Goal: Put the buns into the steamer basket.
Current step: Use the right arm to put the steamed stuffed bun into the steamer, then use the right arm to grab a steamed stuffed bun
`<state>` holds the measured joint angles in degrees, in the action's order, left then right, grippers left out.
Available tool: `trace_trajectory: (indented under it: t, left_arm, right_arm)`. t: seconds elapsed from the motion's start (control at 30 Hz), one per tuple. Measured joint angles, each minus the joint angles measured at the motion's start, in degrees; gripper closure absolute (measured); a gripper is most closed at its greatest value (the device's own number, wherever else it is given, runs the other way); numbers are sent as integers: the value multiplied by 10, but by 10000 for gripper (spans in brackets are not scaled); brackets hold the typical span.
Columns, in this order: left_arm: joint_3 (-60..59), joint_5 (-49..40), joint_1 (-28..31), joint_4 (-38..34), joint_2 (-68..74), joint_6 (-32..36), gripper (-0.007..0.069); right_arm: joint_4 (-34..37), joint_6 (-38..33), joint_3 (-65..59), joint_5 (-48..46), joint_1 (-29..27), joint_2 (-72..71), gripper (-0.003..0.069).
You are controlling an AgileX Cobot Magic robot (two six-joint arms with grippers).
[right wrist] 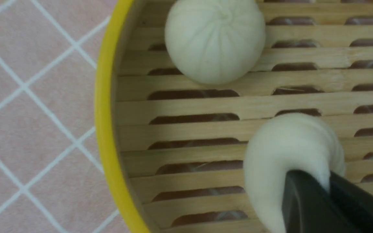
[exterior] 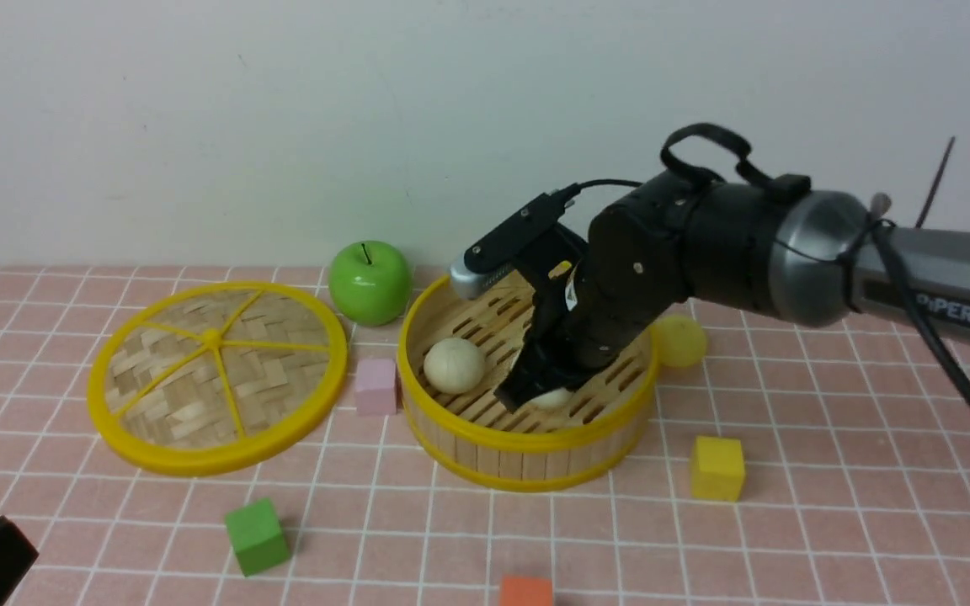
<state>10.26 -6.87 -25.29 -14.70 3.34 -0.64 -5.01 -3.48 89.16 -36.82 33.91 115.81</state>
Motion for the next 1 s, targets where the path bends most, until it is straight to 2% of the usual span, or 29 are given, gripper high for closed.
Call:
trace_trajectory:
  t: [0.07,0.2,0.3,0.37,0.4,0.43,0.57,0.6,0.67,0.8,0.83,0.9,1.0]
  left_arm:
    - [0,0,0,0,0,0,586]
    - [0,0,0,0,0,0,586]
    - [0,0,0,0,0,0,586]
    - [0,0,0,0,0,0,585]
    - [0,0,0,0,0,0,585]
    - [0,0,0,0,0,0,585]
    - [0,0,0,0,0,0,585]
    - [0,0,0,0,0,0,585]
    - [0,0,0,0,0,0,585]
    - [0,0,0,0,0,0,585]
    - [0,0,0,0,0,0,585]
    - [0,0,0,0,0,0,585]
    - [0,0,0,0,0,0,585]
  right_arm:
    - [-15,10,2,0,0,12,604]
    - [-16,14,3,4,0,24,498]
    - [19,14,8,-12,0,22,296]
    - [38,14,16,-32,0,14,196]
    - [40,14,17,-35,0,13,186]
    - [50,14,24,-56,0,-1,103]
    - [24,14,37,-83,-2,-61,27]
    - [21,15,38,-83,-3,-65,26]
    - [-32,35,41,-98,-21,-96,42]
    - [-80,123,36,-121,-89,-93,129]
    - [-80,123,35,-121,-89,-92,134]
    - [-71,133,29,-123,-129,-65,211]
    - [-25,110,27,-105,-154,-28,312]
